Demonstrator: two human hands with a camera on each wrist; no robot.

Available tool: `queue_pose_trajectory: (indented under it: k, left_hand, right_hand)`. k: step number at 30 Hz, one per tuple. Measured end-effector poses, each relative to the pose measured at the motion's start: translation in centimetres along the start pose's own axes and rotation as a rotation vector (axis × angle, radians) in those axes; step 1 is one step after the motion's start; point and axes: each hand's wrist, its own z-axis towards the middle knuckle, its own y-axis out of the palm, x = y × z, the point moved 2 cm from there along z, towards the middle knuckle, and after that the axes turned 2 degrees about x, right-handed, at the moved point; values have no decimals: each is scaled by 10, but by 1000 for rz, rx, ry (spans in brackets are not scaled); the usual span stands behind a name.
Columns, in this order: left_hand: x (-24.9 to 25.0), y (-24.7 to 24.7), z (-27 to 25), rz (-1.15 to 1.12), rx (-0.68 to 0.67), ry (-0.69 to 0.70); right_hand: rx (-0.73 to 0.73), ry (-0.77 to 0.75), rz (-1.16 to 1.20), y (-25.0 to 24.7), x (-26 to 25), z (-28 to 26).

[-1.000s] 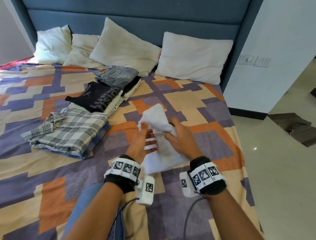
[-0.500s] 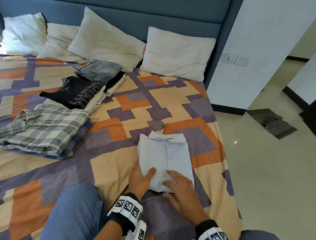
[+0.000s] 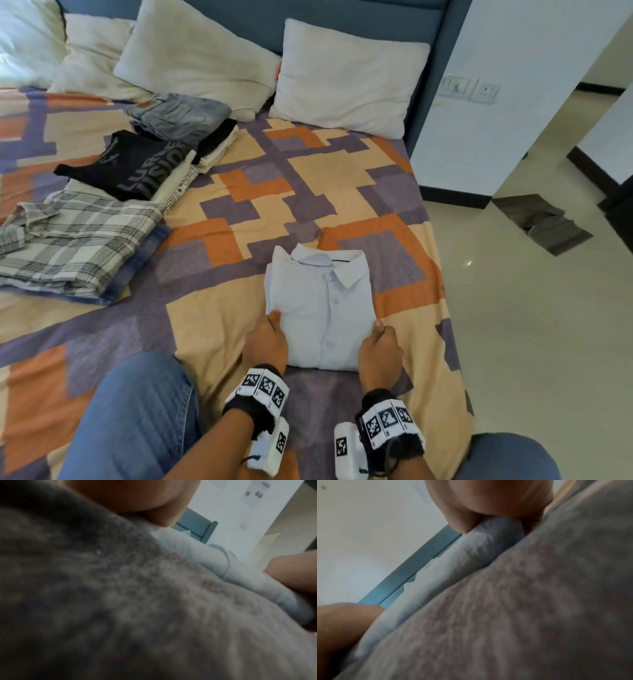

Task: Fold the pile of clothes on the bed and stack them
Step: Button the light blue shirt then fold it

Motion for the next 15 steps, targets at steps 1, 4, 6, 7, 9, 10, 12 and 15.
queue_pose_trajectory:
  k: [1, 4, 6, 7, 9, 10, 12, 15]
  left_hand:
    - [-1, -1, 2, 19, -11, -27]
    - [2, -7, 9, 41, -24, -96]
    - [9, -17, 12, 91, 41, -117]
    - [14, -22, 14, 159, 81, -93]
    - [27, -23, 21, 286, 110, -9]
    - [32, -19, 29, 304, 77, 13]
    - [42, -8, 49, 232, -53, -34]
    - [47, 4, 69, 144, -101, -52]
  right_hand:
    - [-30, 28, -8, 0, 1, 2]
    - [-83, 21, 9, -3, 1, 15]
    - [-71, -61, 71, -10, -4, 23]
    - [-68, -105, 100, -12, -8, 26]
    - [-85, -183, 124, -13, -21, 34]
    - [-114, -205, 124, -8, -28, 41]
    - [-208, -193, 104, 3, -43, 55]
    - [-235, -83, 187, 8, -54, 66]
